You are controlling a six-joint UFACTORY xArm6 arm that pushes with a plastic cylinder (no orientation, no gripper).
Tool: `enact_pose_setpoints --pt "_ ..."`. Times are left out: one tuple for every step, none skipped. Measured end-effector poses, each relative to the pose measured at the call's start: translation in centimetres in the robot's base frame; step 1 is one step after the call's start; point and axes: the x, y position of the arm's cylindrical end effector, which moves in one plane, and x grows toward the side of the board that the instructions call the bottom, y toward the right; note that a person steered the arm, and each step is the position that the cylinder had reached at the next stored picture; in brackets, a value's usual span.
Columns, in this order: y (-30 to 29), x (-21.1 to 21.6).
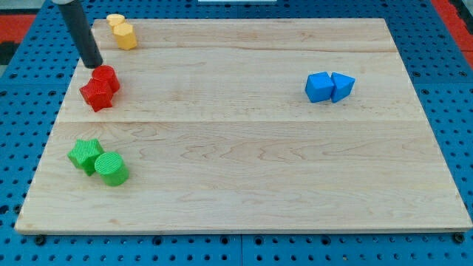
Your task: Move the yellow blocks right to the red blocks
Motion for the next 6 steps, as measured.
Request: enact_pose_setpoints --pt "-0.6 0.7" --pt "-0.6 0.7" --pt "-1.4 -1.8" --pt "-3.0 -7.3" --pt "-3.5 -10.3" --pt "-2.0 -12.9"
